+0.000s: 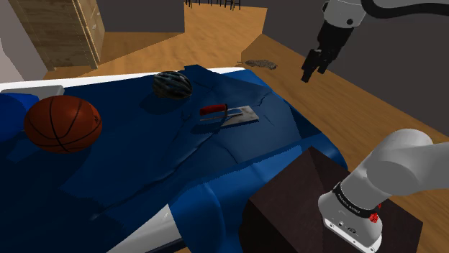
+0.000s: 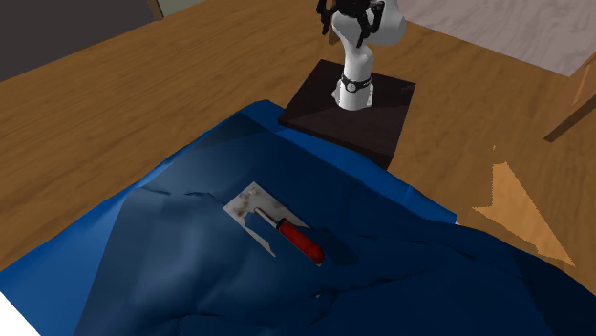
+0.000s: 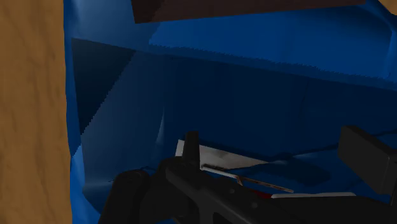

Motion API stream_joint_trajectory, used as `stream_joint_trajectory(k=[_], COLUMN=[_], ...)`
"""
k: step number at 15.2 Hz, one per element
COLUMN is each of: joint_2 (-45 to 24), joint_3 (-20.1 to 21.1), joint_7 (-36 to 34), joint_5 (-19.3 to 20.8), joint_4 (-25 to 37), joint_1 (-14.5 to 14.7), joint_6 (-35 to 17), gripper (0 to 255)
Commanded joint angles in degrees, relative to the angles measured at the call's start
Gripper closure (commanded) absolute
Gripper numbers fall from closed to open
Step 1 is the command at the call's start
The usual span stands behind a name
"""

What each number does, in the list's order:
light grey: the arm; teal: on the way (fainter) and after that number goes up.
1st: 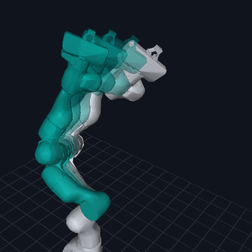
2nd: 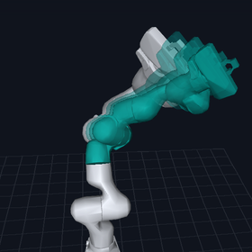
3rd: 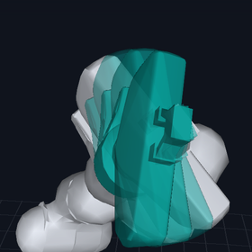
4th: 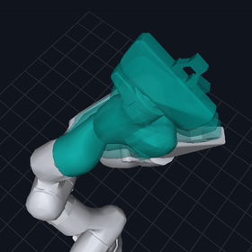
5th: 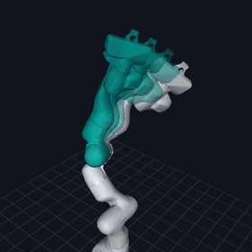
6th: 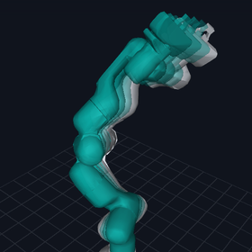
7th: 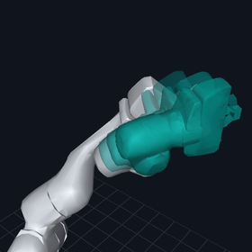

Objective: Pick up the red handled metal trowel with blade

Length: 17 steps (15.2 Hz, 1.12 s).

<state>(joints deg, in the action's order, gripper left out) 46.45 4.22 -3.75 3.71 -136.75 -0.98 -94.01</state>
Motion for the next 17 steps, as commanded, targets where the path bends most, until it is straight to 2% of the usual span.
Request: stream_joint_trajectory(k=[1, 9, 17], joint_2=[0.0, -13.0, -29.9], joint_3=[0.0, -6.7, -12.0], joint_7=[0.0, 12.9, 26.4], joint_5=[0.0, 1.9, 0.2], joint_4=[0.0, -1.2, 3.5], joint_1=[0.0, 1.5, 3.9], joint_6=[0.0, -14.7, -26.8], gripper=[0, 0, 0])
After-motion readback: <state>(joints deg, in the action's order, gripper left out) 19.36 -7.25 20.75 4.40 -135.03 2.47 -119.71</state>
